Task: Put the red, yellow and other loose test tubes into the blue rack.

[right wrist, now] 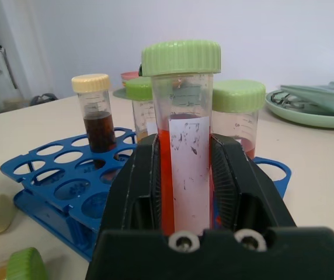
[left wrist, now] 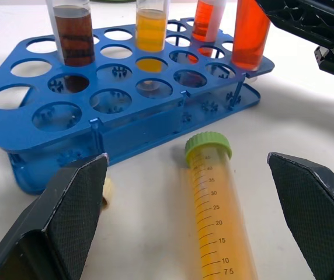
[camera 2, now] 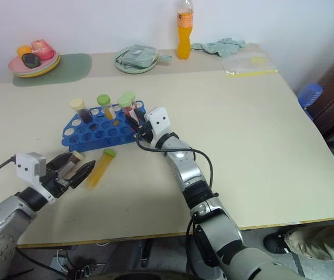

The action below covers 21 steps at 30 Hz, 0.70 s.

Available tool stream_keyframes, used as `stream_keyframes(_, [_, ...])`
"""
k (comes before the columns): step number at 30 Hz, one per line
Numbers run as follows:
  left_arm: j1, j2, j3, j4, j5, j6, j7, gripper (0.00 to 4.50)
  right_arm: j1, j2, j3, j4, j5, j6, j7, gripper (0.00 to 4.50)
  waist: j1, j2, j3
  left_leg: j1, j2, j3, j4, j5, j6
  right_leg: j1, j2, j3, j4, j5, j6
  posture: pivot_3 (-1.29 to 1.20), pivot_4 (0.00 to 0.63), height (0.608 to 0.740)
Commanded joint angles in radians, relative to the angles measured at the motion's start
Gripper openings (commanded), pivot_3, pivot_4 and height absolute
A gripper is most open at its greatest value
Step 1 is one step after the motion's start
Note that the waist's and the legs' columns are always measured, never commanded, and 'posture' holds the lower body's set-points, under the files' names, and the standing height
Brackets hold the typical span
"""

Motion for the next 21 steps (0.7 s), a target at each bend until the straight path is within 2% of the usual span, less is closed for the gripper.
stream_keyframes(1, [-0.006,0.006,0.006,-0.041,-0.005,0.006,0.011,4.50,0.001,0.017,-0.008,-0.076,0.019,-0.018,0.014,3.18,-0.001,0.000,0.000,0.000,0.000,0.000,0.000,0.000,0.000,0.000,0.000,0.000,0.000,0.000,0.000,0.00,0.150,0.740])
stream_keyframes(3, [-0.009,0.019,0.002,-0.060,-0.004,0.027,0.022,4.50,0.008,0.016,-0.006,-0.116,0.013,-0.027,0.007,4.23,-0.003,0.000,0.000,0.000,0.000,0.000,0.000,0.000,0.000,0.000,0.000,0.000,0.000,0.000,0.000,0.00,0.150,0.740])
stream_keyframes(4, [-0.039,0.032,0.006,-0.094,-0.029,0.084,0.063,4.50,0.018,0.009,-0.003,-0.160,0.025,-0.011,0.020,4.48,-0.002,0.000,0.000,0.000,0.000,0.000,0.000,0.000,0.000,0.000,0.000,0.000,0.000,0.000,0.000,0.00,0.150,0.740])
stream_keyframes(6, [-0.099,0.070,0.005,-0.155,-0.072,0.225,0.145,4.50,0.039,-0.010,0.001,-0.239,0.049,0.028,0.051,4.48,0.007,0.000,0.000,0.000,0.000,-0.001,0.000,0.000,0.000,-0.001,0.000,0.000,0.000,0.000,0.000,0.00,0.150,0.740])
stream_keyframes(9, [-0.209,0.180,-0.049,-0.259,-0.060,0.446,0.247,4.50,0.068,-0.049,-0.009,-0.336,0.065,0.084,0.068,4.48,0.008,0.000,0.000,0.000,0.000,-0.003,0.001,0.000,0.000,-0.001,0.000,-0.001,0.000,0.000,0.000,0.00,0.150,0.740])
stream_keyframes(11, [-0.332,0.201,-0.061,-0.298,-0.084,0.636,0.356,4.50,0.087,-0.094,-0.020,-0.408,0.092,0.141,0.099,4.48,0.009,0.000,0.000,0.001,-0.001,-0.003,0.001,0.000,0.000,0.000,0.000,-0.001,0.000,0.000,0.000,0.00,0.150,0.740])
stream_keyframes(15, [-0.567,0.113,-0.040,-0.284,-0.177,1.086,0.445,4.50,0.112,-0.189,-0.037,-0.527,0.152,0.243,0.171,4.48,0.004,0.000,0.000,0.001,-0.001,-0.003,0.001,0.000,0.000,0.004,0.001,-0.001,0.002,0.000,0.000,0.00,0.150,0.740])
stream_keyframes(18, [-0.614,0.223,-0.129,-0.196,-0.338,1.163,0.498,4.50,0.121,-0.254,-0.045,-0.597,0.190,0.310,0.220,4.48,-0.017,0.000,0.000,0.001,0.000,-0.002,0.002,0.001,-0.001,0.003,0.002,-0.001,0.002,0.000,0.000,0.00,0.150,0.740])
stream_keyframes(21, [-0.677,0.250,-0.178,-0.064,-0.507,1.163,0.647,4.50,0.141,-0.359,-0.031,-0.689,0.250,0.407,0.327,4.48,-0.018,0.000,0.000,0.001,0.000,-0.003,0.000,0.001,-0.001,0.002,0.003,0.000,0.003,-0.001,-0.001,0.00,0.150,0.740])
